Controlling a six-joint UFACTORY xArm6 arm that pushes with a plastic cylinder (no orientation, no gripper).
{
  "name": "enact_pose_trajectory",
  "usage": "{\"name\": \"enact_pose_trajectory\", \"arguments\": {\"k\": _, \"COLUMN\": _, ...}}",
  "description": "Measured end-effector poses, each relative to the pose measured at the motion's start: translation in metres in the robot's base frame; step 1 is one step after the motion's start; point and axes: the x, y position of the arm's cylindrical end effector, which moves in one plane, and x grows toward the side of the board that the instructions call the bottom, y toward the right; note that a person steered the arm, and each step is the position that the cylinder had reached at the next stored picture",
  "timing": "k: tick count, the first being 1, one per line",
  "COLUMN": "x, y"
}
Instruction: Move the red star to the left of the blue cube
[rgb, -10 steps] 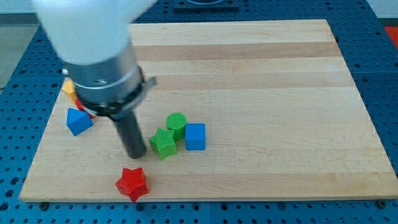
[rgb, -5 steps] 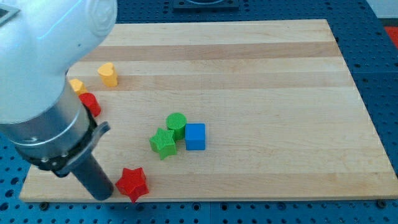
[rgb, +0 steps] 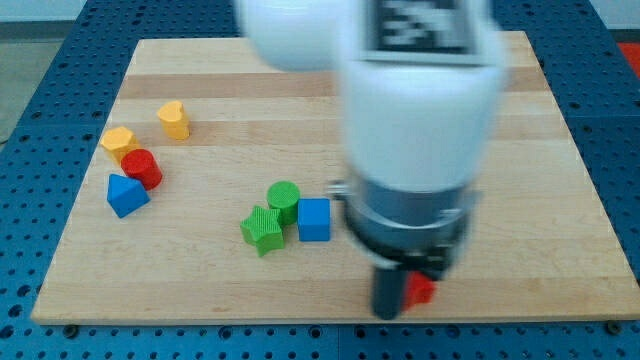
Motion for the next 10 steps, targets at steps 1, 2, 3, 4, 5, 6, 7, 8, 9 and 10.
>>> {"name": "enact_pose_trajectory", "arguments": {"k": 1, "x": -0.003, "y": 0.08}}
{"name": "enact_pose_trajectory", "arguments": {"k": 2, "x": -0.027, "y": 0.097}}
{"name": "enact_pose_trajectory", "arguments": {"k": 3, "x": -0.037, "y": 0.019}}
{"name": "enact_pose_trajectory", "arguments": {"k": 4, "x": -0.032, "y": 0.067}}
{"name": "enact_pose_trajectory", "arguments": {"k": 5, "x": -0.004, "y": 0.143}}
{"name": "enact_pose_trajectory", "arguments": {"k": 6, "x": 0.0, "y": 0.104}}
{"name": "enact_pose_trajectory", "arguments": {"k": 7, "x": -0.003, "y": 0.028}}
{"name": "enact_pose_trajectory", "arguments": {"k": 8, "x": -0.001, "y": -0.012}}
{"name": "enact_pose_trajectory", "arguments": {"k": 9, "x": -0.033, "y": -0.037}}
{"name": "enact_pose_trajectory", "arguments": {"k": 10, "x": -0.046, "y": -0.052}}
